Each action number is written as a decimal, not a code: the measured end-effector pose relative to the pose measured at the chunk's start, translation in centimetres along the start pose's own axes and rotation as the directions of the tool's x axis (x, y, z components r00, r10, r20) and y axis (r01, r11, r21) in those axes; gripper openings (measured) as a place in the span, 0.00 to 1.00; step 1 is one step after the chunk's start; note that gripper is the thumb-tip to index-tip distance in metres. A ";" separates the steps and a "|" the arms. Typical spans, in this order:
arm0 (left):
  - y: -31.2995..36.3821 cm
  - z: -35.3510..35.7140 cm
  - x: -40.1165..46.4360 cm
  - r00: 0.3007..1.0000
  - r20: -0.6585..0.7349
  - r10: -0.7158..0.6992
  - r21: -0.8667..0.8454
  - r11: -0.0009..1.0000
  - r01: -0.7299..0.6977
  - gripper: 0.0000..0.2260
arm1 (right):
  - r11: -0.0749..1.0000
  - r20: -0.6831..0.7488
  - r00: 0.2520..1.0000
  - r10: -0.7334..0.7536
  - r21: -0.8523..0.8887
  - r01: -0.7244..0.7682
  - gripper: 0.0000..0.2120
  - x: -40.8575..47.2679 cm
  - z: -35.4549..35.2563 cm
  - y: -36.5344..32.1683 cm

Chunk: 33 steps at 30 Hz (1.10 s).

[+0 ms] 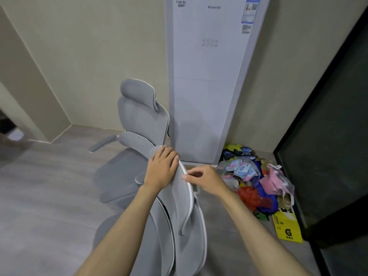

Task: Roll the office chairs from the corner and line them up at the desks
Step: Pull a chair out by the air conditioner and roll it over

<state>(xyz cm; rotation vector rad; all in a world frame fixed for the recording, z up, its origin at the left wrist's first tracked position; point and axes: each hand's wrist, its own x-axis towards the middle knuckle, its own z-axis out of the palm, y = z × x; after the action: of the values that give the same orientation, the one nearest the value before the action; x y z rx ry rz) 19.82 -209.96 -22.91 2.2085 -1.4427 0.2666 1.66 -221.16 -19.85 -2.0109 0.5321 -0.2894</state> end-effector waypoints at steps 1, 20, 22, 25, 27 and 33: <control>-0.6 -0.6 -1.0 1.000 -0.003 0.001 0.002 1.000 -0.001 0.14 | 1.000 0.023 1.000 0.002 -0.006 -0.002 0.17 -0.4 1.0 -0.6; -17.0 -20.0 -25.4 0.975 0.082 -0.208 -0.197 0.955 0.220 0.09 | 0.950 0.315 0.914 -0.255 -0.094 0.297 0.19 2.3 28.7 -14.3; -18.2 -23.0 -28.6 0.962 0.092 -0.256 -0.218 0.938 0.270 0.08 | 0.938 0.378 0.880 -0.289 -0.073 0.339 0.19 2.1 32.3 -16.8; -19.7 -26.9 -33.3 0.920 0.098 -0.380 -0.213 0.895 0.392 0.11 | 0.921 0.512 0.796 -0.323 -0.023 0.389 0.19 1.8 37.8 -20.0; -20.9 -29.1 -36.7 0.866 0.084 -0.493 -0.203 0.842 0.499 0.15 | 0.905 0.588 0.728 -0.352 0.016 0.425 0.19 1.6 41.9 -22.0; -23.5 -35.7 -47.3 0.549 0.026 -0.836 -0.338 0.509 0.791 0.39 | 0.834 0.735 0.532 -0.420 0.081 0.546 0.22 -0.2 53.7 -28.8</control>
<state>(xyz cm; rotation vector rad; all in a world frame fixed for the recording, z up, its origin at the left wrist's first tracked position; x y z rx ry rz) 24.45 -146.48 -18.48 2.2624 -0.1897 -0.1398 30.98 -167.74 -20.07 -2.1833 -0.5665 0.2629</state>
